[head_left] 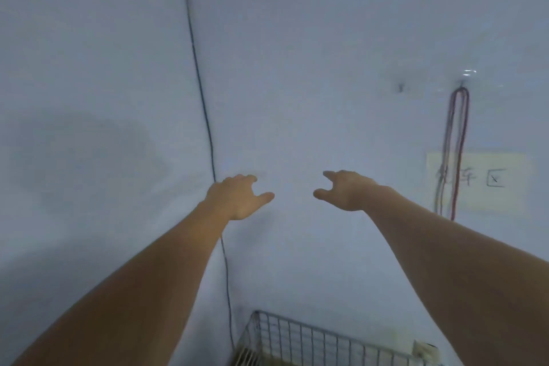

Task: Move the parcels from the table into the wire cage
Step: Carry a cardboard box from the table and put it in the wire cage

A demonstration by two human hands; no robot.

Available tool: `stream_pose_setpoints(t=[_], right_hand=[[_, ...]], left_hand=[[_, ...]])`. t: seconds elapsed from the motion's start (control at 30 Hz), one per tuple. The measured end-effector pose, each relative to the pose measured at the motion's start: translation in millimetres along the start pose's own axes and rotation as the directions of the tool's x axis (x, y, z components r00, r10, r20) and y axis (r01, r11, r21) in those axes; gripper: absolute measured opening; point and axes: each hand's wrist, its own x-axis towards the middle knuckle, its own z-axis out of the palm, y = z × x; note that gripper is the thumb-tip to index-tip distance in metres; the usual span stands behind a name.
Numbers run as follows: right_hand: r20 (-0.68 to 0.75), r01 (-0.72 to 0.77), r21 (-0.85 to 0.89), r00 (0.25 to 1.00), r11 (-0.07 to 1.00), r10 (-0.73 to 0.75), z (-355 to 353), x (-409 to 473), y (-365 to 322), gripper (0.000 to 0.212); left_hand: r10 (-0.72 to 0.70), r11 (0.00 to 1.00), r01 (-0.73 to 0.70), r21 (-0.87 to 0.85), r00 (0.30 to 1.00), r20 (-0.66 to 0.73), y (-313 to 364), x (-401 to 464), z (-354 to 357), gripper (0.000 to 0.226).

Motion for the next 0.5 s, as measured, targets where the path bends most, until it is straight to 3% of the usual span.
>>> stream_pose_setpoints(t=[0.13, 0.23, 0.37, 0.5], right_hand=[[0.015, 0.27, 0.043, 0.962, 0.962, -0.271, -10.7, -28.3, -128.5, 0.081], [0.026, 0.5, 0.105, 0.863, 0.859, -0.505, -6.8, -74.5, -251.1, 0.08], [0.022, 0.772, 0.19, 0.615, 0.607, -0.788, -1.5, -188.3, -423.2, 0.077], [0.021, 0.906, 0.292, 0.313, 0.305, -0.95, 11.3, -347.4, -566.4, 0.076]], left_hand=[[-0.242, 0.967, 0.247, 0.068, 0.968, -0.068, -83.4, -114.8, -72.0, 0.084], [-0.466, 0.869, 0.481, 0.116, 0.874, -0.136, -153.6, -232.5, -119.9, 0.082], [-0.725, 0.633, 0.753, 0.178, 0.658, -0.204, -222.7, -424.7, -172.3, 0.084], [-0.887, 0.324, 0.92, 0.22, 0.376, -0.269, -247.8, -631.7, -213.4, 0.085]])
